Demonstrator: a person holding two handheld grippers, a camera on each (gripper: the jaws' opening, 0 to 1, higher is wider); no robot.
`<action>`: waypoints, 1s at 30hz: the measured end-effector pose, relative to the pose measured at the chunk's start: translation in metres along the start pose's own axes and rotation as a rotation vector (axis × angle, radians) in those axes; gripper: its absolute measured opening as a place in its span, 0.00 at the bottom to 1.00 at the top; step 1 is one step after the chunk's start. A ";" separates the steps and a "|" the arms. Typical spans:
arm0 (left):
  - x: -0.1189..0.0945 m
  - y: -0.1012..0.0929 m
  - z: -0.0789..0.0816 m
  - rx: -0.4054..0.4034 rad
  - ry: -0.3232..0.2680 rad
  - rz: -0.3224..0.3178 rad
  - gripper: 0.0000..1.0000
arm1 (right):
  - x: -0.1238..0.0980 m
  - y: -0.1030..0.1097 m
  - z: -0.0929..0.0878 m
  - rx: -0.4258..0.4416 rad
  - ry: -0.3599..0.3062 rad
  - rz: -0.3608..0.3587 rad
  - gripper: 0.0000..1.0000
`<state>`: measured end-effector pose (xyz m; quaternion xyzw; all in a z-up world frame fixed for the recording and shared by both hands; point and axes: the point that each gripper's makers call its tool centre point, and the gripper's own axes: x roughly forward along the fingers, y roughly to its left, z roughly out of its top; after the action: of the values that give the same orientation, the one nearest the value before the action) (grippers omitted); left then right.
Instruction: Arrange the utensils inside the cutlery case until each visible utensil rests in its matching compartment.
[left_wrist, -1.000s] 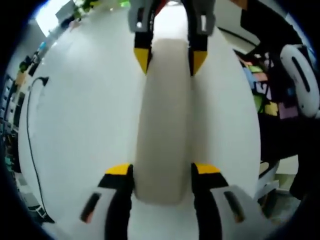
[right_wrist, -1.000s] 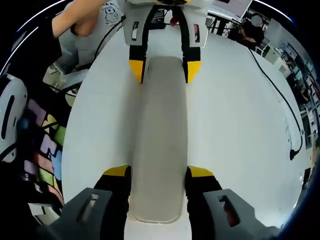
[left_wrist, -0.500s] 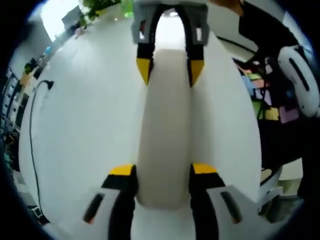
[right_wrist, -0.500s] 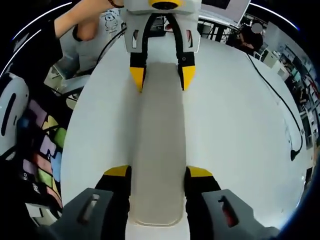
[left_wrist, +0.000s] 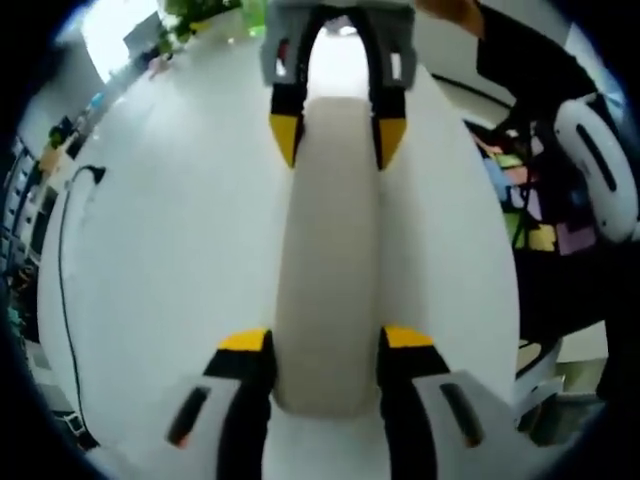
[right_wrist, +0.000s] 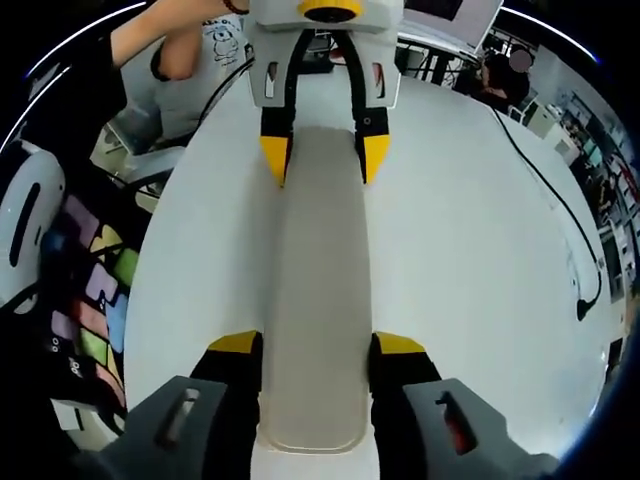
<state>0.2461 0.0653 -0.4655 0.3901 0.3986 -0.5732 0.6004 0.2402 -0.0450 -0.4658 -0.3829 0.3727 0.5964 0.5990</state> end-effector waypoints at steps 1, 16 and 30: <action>-0.002 0.002 0.003 0.004 -0.002 0.007 0.42 | -0.001 -0.001 -0.001 -0.001 0.000 -0.005 0.42; -0.020 0.020 0.047 0.054 0.003 0.063 0.42 | -0.038 -0.022 -0.017 -0.024 -0.001 -0.057 0.42; 0.001 0.054 0.066 0.061 0.011 0.038 0.42 | -0.043 -0.056 -0.045 -0.016 0.024 -0.047 0.43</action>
<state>0.3019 0.0063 -0.4408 0.4187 0.3769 -0.5714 0.5968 0.2961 -0.1035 -0.4454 -0.4036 0.3658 0.5805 0.6052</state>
